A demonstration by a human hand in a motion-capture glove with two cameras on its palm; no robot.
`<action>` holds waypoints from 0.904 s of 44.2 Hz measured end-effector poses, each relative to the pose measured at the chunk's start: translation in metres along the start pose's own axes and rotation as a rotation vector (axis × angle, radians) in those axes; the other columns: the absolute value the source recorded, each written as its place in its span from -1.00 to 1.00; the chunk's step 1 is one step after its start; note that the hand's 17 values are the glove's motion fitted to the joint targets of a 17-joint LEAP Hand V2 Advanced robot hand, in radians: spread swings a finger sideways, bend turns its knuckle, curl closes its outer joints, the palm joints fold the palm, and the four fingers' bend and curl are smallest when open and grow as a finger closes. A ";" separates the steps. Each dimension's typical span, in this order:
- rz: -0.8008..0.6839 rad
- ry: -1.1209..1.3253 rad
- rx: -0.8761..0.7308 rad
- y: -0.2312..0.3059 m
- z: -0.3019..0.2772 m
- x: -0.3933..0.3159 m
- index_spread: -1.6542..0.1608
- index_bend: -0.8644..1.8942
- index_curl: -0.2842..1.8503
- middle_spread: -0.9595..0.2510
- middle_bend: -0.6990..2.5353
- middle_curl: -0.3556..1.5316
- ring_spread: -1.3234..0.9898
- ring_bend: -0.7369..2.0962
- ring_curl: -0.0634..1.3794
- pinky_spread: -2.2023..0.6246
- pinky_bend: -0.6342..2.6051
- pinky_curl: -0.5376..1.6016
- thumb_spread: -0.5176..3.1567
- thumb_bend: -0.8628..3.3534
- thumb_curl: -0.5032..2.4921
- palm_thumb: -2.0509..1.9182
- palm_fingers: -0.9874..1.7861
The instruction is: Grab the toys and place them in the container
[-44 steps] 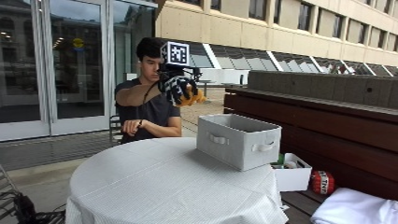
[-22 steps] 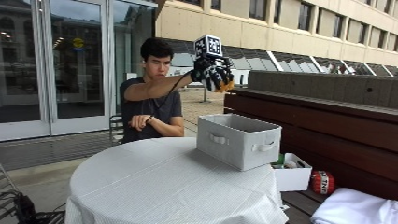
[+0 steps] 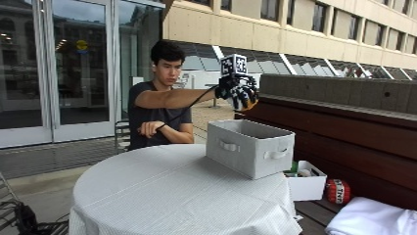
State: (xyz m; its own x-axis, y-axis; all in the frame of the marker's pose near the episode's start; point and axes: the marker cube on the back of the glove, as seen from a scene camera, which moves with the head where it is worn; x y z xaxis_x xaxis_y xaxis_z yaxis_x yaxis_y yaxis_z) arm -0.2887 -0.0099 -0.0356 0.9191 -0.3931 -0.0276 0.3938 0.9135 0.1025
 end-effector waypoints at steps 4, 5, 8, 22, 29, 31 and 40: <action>-0.007 -0.009 0.012 -0.007 0.011 0.007 0.37 -0.28 -0.27 -0.20 -0.30 0.00 -0.26 0.15 -0.33 0.25 0.02 -0.15 -0.30 -0.58 -0.07 0.39 0.35; -0.008 -0.016 0.019 -0.009 0.014 0.011 0.37 -0.28 -0.27 -0.20 -0.30 0.00 -0.26 0.15 -0.33 0.25 0.02 -0.15 -0.30 -0.58 -0.07 0.40 0.35; -0.026 -0.046 -0.001 -0.012 0.023 0.015 0.37 -0.28 -0.27 -0.21 -0.31 0.00 -0.25 0.15 -0.33 0.25 0.03 -0.15 -0.29 -0.59 -0.07 0.39 0.33; -0.038 -0.049 -0.065 0.004 0.029 0.049 0.43 -0.32 -0.41 0.31 -0.47 -0.12 0.03 -0.12 -0.49 0.47 0.21 -0.09 -0.20 -0.64 -0.30 -0.01 -0.40; 0.004 0.004 -0.066 0.014 0.029 0.091 0.44 -0.30 -0.45 0.43 -0.46 -0.15 0.10 -0.16 -0.53 0.52 0.19 -0.12 -0.18 -0.64 -0.36 -0.02 -0.40; 0.015 0.014 -0.068 0.019 0.029 0.100 0.44 -0.30 -0.46 0.45 -0.46 -0.16 0.11 -0.18 -0.54 0.53 0.18 -0.12 -0.18 -0.64 -0.38 -0.03 -0.41; 0.073 0.074 -0.083 0.052 0.028 0.149 0.46 -0.30 -0.49 0.51 -0.47 -0.19 0.14 -0.23 -0.55 0.57 0.14 -0.15 -0.17 -0.64 -0.44 -0.03 -0.42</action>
State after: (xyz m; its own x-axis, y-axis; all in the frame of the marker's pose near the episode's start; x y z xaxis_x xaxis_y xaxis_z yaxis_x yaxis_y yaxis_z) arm -0.1322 -0.0240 -0.0069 0.9428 -0.3189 -0.0970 0.3226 0.9462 0.0240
